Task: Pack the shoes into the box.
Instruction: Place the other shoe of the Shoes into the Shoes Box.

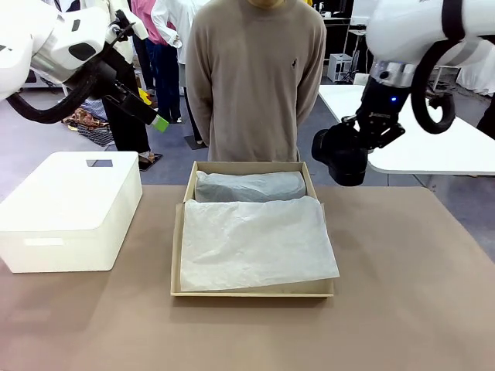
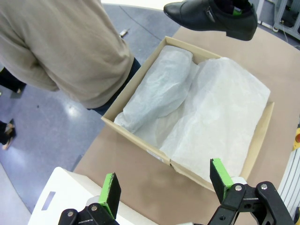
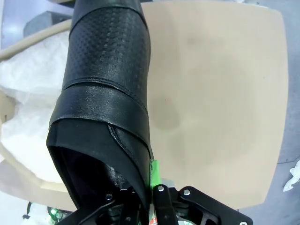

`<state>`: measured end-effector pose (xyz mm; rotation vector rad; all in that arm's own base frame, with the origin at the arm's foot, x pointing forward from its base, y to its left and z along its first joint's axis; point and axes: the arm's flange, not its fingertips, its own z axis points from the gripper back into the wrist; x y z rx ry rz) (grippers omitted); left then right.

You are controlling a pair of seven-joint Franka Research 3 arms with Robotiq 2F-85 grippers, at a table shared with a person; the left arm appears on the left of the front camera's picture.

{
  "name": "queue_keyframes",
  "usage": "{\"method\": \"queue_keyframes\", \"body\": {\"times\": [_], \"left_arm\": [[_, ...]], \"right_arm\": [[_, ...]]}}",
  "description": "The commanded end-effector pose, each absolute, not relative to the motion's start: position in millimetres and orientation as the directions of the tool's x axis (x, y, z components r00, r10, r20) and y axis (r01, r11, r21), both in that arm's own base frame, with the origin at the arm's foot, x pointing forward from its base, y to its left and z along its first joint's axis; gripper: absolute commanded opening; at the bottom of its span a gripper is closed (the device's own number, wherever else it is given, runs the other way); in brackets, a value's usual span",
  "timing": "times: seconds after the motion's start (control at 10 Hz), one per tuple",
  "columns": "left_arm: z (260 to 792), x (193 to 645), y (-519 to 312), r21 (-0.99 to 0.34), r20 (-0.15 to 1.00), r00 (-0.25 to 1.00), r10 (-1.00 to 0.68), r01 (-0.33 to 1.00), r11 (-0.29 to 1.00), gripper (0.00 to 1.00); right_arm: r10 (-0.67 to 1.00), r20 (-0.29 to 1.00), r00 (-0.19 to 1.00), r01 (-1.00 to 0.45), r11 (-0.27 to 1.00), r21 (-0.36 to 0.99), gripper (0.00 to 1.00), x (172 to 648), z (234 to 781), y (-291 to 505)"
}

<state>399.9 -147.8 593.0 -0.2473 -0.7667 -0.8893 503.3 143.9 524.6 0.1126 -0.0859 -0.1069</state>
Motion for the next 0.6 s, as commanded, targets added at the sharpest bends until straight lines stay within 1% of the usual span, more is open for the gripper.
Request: {"method": "queue_keyframes", "body": {"times": [0.0,0.1,0.2,0.5], "left_arm": [[592,401,-146,0.104,0.703,0.375,-0.605,0.786,0.609,1.0],[592,401,-146,0.104,0.703,0.375,-0.605,0.786,0.609,1.0],[592,401,-146,0.104,0.703,0.375,-0.605,0.786,0.609,1.0],[592,401,-146,0.104,0.703,0.375,-0.605,0.786,0.609,1.0]], "right_arm": [[-0.153,0.105,0.983,0.14,0.982,0.125,0.0,506,533,157],[-0.131,0.095,0.987,0.115,0.98,0.161,0.0,504,538,159],[-0.122,0.08,0.989,0.112,0.987,0.118,0.0,502,524,152],[-0.122,0.08,0.989,0.112,0.987,0.118,0.0,502,524,152]]}}
